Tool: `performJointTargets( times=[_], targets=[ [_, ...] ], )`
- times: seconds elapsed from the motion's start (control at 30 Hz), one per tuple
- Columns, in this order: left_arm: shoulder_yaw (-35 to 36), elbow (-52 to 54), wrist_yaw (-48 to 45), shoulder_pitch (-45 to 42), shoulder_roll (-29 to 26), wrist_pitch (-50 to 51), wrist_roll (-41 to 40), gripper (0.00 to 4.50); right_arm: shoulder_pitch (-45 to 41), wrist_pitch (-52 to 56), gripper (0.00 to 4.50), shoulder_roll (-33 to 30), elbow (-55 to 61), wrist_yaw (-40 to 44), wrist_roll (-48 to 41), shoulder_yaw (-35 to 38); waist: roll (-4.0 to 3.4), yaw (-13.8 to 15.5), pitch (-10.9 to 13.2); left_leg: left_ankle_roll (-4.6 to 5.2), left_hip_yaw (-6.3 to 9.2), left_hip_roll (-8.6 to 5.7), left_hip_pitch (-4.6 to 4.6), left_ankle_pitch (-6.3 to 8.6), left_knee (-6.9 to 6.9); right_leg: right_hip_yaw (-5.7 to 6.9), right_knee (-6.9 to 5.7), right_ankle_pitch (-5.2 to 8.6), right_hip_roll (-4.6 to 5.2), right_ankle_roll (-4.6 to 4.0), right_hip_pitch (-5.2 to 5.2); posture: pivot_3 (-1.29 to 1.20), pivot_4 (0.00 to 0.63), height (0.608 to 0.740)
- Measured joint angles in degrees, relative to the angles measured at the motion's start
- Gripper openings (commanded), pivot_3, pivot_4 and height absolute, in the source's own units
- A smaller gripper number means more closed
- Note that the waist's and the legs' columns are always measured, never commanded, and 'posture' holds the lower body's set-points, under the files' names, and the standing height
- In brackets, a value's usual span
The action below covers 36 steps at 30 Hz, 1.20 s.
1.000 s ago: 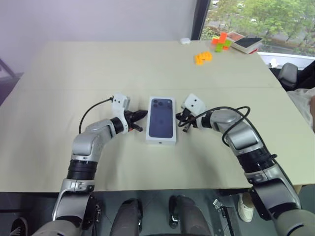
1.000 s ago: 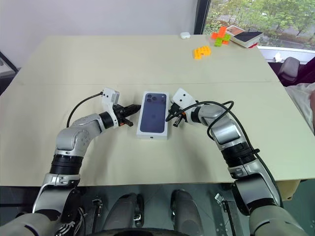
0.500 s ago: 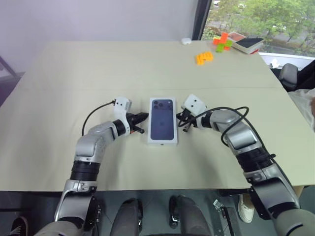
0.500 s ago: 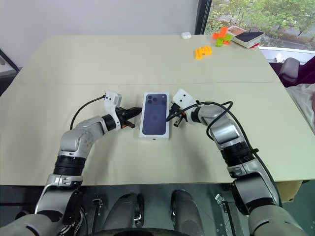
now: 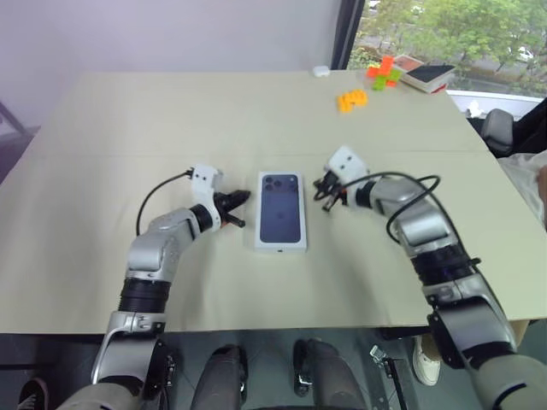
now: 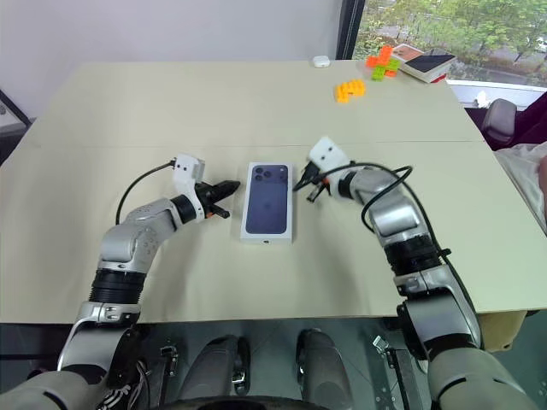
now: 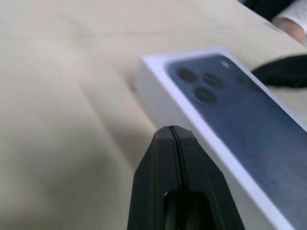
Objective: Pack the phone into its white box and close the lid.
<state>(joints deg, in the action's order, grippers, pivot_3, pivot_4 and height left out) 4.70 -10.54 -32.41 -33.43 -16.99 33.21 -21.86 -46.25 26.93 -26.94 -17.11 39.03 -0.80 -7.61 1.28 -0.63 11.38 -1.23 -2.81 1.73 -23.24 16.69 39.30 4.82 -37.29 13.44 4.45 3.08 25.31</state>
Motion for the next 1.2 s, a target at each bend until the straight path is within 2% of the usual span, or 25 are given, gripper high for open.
performJointTargets(
  times=[0.13, 0.33, 0.5, 0.63, 0.73, 1.03, 1.2],
  targets=[
    [1.14, -4.06, 1.42, -5.98, 1.82, -3.39, 0.17, 0.00, -2.56, -2.39, 0.04, 3.22, -2.02, -1.44, -0.64, 2.01, 0.02, 0.16, -0.01, -0.03, -0.05, -0.02, -0.01, -0.03, 0.00, 0.05, 0.01, 0.00, 0.00, 0.01, -0.05, 0.00, 0.150, 0.740],
    [-1.50, -13.07, 0.79, -10.29, 5.72, -7.54, 2.29, 0.00, -0.76, -3.31, 0.04, 5.59, -2.56, 0.32, 0.07, -2.44, 0.02, 0.00, -0.01, -0.25, -0.16, -0.10, -0.04, -0.15, -0.01, 0.04, 0.15, -0.04, 0.06, 0.09, -0.06, 0.00, 0.150, 0.740],
    [-5.38, -18.53, -1.38, -11.56, 4.52, -7.28, 6.17, 0.00, 1.32, -2.45, 0.04, 5.59, -2.49, 0.58, 2.19, -5.26, 0.01, -0.06, -0.04, -0.15, -0.14, -0.10, 0.07, -0.11, -0.01, 0.04, 0.05, -0.04, 0.03, 0.08, -0.11, 0.00, 0.150, 0.740],
    [-6.30, -18.57, -2.48, -11.70, 3.77, -6.21, 7.69, 0.00, 2.24, -0.90, 0.04, 5.56, -0.72, 1.89, 2.32, -5.96, -0.01, -0.08, -0.06, 0.01, -0.11, -0.08, 0.73, -0.02, -0.04, 0.04, 0.07, -0.04, 0.03, 0.08, -0.73, 0.00, 0.150, 0.740],
    [-6.31, -15.85, -4.13, -10.27, 2.74, -4.42, 7.43, 0.00, 3.27, 0.53, 0.04, 4.85, 1.51, 4.23, 1.53, -5.95, -0.01, -0.12, -0.06, 0.02, 0.02, 0.00, 0.84, -0.01, -0.05, 0.00, 0.07, -0.04, 0.03, 0.08, -0.83, 0.00, 0.150, 0.740],
    [-10.74, 3.69, -17.71, 3.06, -7.98, 7.20, 3.01, 0.00, 11.81, 8.17, 0.04, -4.79, 18.42, 22.38, -7.73, -8.16, -0.03, 0.01, -0.06, 0.05, 0.06, 0.04, 0.85, 0.01, -0.10, -0.02, 0.11, -0.03, 0.04, 0.08, -0.83, 0.00, 0.150, 0.740],
    [-11.86, 7.08, -21.21, 5.77, -9.88, 8.29, 1.74, 0.00, 12.25, 10.40, 0.04, -6.12, 20.76, 25.85, -9.58, -9.88, -0.02, 0.35, -0.06, 0.08, 0.11, 0.02, 0.83, -0.01, -0.05, -0.03, 0.12, -0.03, 0.05, 0.07, -0.84, 0.00, 0.150, 0.740]
  ],
)
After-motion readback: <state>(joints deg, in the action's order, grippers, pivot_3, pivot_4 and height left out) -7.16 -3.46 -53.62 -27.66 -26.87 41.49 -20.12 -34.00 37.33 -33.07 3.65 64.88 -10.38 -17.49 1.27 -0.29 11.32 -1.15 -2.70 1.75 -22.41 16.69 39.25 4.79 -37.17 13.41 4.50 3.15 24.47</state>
